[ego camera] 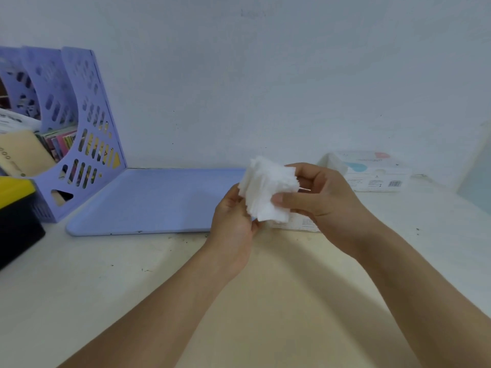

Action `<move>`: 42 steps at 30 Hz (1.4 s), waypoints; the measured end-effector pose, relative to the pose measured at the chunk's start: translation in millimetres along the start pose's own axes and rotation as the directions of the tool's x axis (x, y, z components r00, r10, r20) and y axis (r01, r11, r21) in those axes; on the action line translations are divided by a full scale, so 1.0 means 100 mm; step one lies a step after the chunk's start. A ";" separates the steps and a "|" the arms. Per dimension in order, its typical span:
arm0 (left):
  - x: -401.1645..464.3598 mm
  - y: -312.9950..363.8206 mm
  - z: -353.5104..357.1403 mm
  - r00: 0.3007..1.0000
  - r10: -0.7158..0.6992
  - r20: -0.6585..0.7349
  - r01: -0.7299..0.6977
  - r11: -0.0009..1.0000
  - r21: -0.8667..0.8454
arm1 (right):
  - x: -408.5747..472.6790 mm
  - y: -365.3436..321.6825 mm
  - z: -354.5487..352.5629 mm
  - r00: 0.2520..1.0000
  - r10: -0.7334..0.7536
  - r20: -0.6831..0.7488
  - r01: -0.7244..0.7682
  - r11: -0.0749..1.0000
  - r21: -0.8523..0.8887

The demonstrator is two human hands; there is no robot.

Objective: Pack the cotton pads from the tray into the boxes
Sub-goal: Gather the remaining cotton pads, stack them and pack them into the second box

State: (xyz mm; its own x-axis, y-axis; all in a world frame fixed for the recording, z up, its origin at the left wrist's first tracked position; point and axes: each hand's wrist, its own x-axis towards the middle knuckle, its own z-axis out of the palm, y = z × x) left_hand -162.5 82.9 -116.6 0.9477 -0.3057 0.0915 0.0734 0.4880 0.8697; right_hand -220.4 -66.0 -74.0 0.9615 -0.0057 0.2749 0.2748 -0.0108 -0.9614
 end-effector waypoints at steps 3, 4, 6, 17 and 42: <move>-0.03 0.03 0.04 0.999 -0.010 0.033 0.009 1.000 0.018 | 0.03 0.04 0.01 0.998 0.016 -0.063 -0.017 1.000 -0.016; -0.03 0.03 0.04 1.000 -0.001 0.031 0.000 0.999 0.038 | 0.03 0.04 0.01 0.997 0.013 -0.081 -0.015 1.000 -0.015; -0.02 0.04 0.03 0.999 0.026 0.026 -0.028 0.996 0.085 | 0.03 0.04 -0.02 0.992 -0.005 -0.126 -0.001 0.999 -0.054; -0.07 -0.04 0.17 0.996 -0.026 -0.091 0.027 1.000 0.008 | 0.00 0.25 0.33 0.963 -0.180 -0.202 0.074 0.892 -0.446; -0.13 0.14 0.21 0.973 -0.228 -0.044 0.208 0.939 -0.275 | 0.05 0.33 0.54 0.969 -0.221 -0.108 0.099 0.751 -0.653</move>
State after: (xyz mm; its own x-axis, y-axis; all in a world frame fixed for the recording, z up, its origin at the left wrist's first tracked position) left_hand -179.9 76.8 -95.6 0.9186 -0.3729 -0.1307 0.3513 0.6193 0.7022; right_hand -206.3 -12.5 -105.0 0.8703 -0.1108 0.4800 0.2960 -0.6612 -0.6893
